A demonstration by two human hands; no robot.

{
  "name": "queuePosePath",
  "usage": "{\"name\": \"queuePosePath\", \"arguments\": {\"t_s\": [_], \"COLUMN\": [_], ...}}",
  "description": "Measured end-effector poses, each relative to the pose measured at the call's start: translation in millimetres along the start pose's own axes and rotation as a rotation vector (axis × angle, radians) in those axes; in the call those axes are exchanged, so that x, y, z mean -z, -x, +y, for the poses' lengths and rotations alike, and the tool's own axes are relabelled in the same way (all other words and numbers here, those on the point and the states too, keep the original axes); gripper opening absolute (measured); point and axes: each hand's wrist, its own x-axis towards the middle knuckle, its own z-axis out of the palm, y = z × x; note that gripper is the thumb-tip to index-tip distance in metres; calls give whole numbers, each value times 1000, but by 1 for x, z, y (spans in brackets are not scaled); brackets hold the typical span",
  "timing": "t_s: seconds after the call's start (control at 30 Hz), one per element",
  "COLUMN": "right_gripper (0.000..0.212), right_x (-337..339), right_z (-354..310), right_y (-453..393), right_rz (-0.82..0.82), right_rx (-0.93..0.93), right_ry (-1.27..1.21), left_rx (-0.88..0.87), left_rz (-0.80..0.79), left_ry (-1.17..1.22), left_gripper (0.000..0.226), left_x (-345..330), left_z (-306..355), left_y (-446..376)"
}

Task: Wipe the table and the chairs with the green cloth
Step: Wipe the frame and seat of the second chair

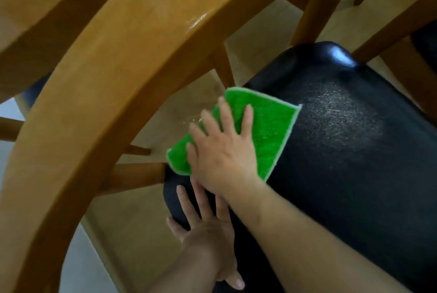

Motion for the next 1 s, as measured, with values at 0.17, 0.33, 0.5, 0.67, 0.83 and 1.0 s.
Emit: {"name": "queuePosePath", "arguments": {"t_s": [0.17,0.33,0.5,0.67,0.83,1.0], "right_gripper": [52,59,57,55,48,54], "right_x": [4,36,41,15,-5,13], "right_z": [24,131,137,42,-8,57], "right_y": [5,-18,-23,-16,12,-1], "right_rz": [-9,80,92,3,-43,17], "right_rx": [161,-151,-372,-179,127,121], "right_ry": [-60,37,34,123,-33,-22], "left_rx": [-11,-48,-106,-110,-105,-59], "left_rz": [-4,78,104,101,45,107], "left_ry": [15,84,97,66,24,78], "left_gripper": [162,166,166,165,158,166], "left_x": [2,-5,-5,-3,-2,-3], "left_z": [1,2,0,-1,-5,0], "left_y": [3,2,2,2,0,5]}}
